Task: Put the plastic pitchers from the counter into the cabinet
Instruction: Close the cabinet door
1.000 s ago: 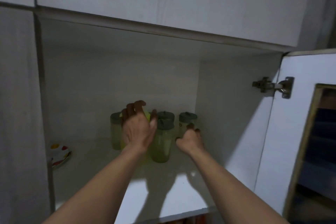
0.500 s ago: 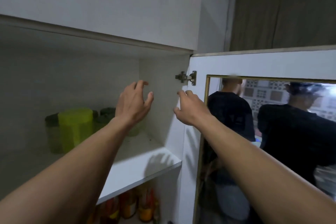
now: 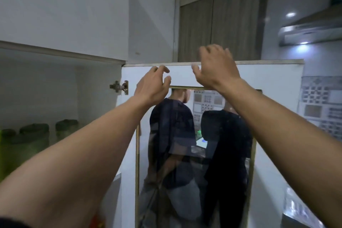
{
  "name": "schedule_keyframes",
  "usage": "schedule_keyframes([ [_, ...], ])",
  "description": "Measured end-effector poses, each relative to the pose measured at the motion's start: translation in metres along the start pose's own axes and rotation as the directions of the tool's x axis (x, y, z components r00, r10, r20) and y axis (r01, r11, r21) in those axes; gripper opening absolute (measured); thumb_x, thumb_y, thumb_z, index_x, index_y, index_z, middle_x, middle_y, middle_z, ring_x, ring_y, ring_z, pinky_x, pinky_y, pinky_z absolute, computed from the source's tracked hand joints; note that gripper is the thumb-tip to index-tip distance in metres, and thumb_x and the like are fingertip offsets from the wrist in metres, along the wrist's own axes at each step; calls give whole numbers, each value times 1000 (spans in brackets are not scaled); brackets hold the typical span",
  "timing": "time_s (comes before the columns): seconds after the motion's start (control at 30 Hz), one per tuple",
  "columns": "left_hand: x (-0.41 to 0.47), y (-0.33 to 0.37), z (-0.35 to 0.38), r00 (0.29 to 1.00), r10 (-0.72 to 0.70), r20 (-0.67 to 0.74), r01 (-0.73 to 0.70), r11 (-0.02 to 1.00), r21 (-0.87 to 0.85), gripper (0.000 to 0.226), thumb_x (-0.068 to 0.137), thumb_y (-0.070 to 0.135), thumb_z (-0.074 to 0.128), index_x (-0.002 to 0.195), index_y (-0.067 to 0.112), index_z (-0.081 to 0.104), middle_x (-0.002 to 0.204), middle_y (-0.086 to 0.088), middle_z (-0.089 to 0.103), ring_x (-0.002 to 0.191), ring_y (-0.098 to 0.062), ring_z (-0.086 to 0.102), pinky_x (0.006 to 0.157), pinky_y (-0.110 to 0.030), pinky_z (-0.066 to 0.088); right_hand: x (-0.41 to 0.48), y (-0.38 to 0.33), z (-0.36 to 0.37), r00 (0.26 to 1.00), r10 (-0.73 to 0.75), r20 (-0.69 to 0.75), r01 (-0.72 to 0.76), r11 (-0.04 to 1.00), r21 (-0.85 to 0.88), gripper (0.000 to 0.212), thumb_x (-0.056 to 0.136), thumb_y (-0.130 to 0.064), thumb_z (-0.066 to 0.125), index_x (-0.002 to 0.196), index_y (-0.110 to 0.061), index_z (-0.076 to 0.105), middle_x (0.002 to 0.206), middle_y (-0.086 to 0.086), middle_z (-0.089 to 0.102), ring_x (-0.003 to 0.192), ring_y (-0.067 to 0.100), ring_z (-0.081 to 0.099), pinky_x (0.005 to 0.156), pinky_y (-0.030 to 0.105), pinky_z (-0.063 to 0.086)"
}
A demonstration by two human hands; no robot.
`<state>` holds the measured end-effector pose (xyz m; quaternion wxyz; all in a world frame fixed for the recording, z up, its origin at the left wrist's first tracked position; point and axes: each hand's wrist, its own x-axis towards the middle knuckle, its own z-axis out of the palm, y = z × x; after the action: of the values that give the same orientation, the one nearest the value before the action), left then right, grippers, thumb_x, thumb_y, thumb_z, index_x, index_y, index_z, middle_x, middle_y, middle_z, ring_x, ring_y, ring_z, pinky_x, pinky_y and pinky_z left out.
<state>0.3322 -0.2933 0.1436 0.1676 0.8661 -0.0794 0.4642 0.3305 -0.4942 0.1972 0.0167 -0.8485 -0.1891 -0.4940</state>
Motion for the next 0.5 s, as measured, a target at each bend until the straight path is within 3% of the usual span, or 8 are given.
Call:
schedule_keyframes([
  [0.1,22,50,26,999,46,15,-45,998,-50,40,100,38,36,134,20,47,135,-9,52,115,-30,55,95,-45,46,-5,57,-17,997,73,-31,-75,995,-69,56,94,-46,43,136,-10,49,141,18,53,137,36,41,114,64,25],
  [0.27,51,122,54,982,188,-21,-189,982,-23,45,101,37,33,139,19,44,139,-12,51,116,-34,56,94,-45,47,-30,127,-31,984,180,10,-175,964,-200,61,96,-54,34,139,-13,48,146,19,48,139,38,38,113,68,23],
  [0.43,57,167,69,967,246,59,-249,968,43,43,99,40,23,109,16,57,107,-10,64,93,-32,60,93,-56,47,-52,165,-33,934,327,144,-307,940,-147,68,98,-59,22,130,-10,56,138,20,55,132,42,43,110,68,22],
  [0.5,54,169,70,967,246,64,-250,967,58,43,100,39,22,112,16,57,106,-11,65,96,-34,60,94,-58,45,-57,172,-36,935,313,166,-306,950,-67,61,100,-52,23,124,-7,58,131,21,58,126,43,46,108,63,29],
])
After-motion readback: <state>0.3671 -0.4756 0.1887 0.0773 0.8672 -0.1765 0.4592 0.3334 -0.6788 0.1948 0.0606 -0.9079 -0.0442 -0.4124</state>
